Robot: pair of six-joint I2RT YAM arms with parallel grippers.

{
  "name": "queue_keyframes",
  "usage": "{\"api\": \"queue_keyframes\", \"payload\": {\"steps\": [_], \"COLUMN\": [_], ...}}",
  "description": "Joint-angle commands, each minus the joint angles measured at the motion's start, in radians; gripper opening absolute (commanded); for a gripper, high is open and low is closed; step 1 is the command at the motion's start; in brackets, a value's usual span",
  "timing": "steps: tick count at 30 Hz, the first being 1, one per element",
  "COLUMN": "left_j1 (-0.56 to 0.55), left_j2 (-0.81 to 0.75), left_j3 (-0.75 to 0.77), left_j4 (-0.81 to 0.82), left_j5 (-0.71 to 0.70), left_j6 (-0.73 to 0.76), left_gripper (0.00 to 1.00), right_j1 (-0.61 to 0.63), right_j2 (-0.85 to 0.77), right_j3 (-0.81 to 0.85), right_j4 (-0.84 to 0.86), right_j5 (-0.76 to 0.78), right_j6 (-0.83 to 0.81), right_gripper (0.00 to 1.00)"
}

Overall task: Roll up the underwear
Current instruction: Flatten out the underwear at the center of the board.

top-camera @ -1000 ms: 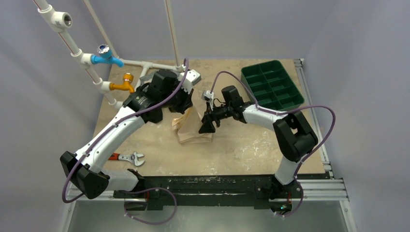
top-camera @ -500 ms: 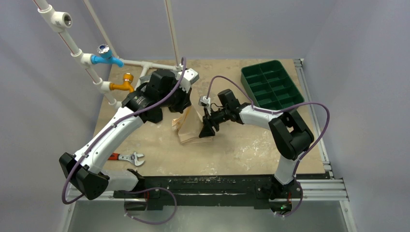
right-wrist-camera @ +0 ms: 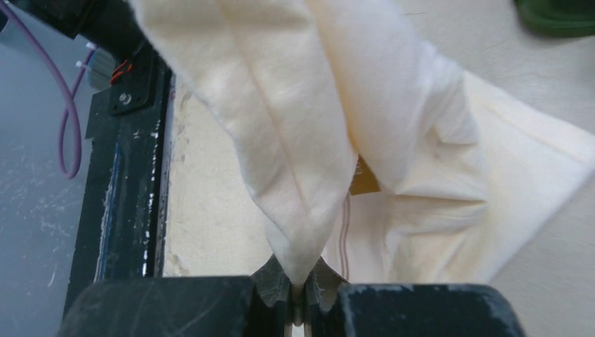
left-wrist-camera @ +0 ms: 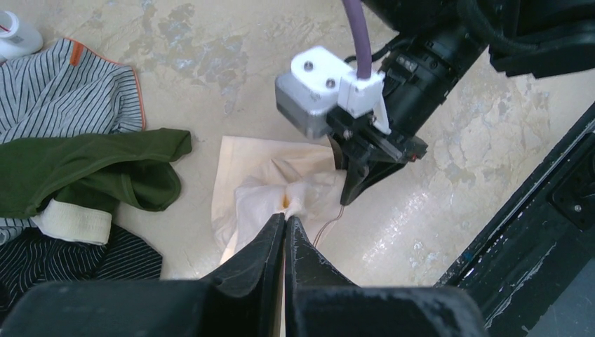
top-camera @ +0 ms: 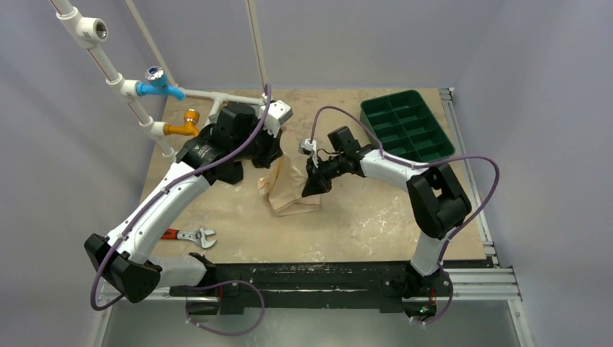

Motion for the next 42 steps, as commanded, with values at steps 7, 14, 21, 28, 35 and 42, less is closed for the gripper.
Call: {"api": "queue_keyframes", "payload": {"steps": [7, 14, 21, 28, 35, 42], "left_j1": [0.020, 0.030, 0.041, 0.053, 0.053, 0.054], "left_j2": [-0.073, -0.068, -0.088, -0.127, -0.111, -0.004], "left_j3": [-0.016, 0.061, 0.154, 0.127, 0.060, 0.166], "left_j4": [0.022, 0.009, 0.005, 0.022, 0.053, 0.079], "left_j5": [0.090, 0.135, 0.081, 0.047, 0.077, -0.080], "left_j6": [0.100, 0.149, 0.155, 0.126, 0.115, 0.134], "left_gripper": [0.00, 0.00, 0.00, 0.00, 0.00, 0.00], "right_j1": [-0.102, -0.102, -0.098, -0.097, -0.093, -0.102], "right_j2": [-0.166, -0.245, -0.289, -0.357, -0.342, -0.263], "right_j3": [0.282, 0.526, 0.634, 0.535, 0.544, 0.685], "right_j4": [-0.486, -0.813, -1.037, -1.038, -0.994, -0.882], "right_j5": [0.156, 0.387, 0.528, 0.531, 0.519, 0.674], "right_j6": [-0.264, -0.366, -0.464, -0.493, -0.480, -0.384], "right_gripper": [0.00, 0.00, 0.00, 0.00, 0.00, 0.00]}}
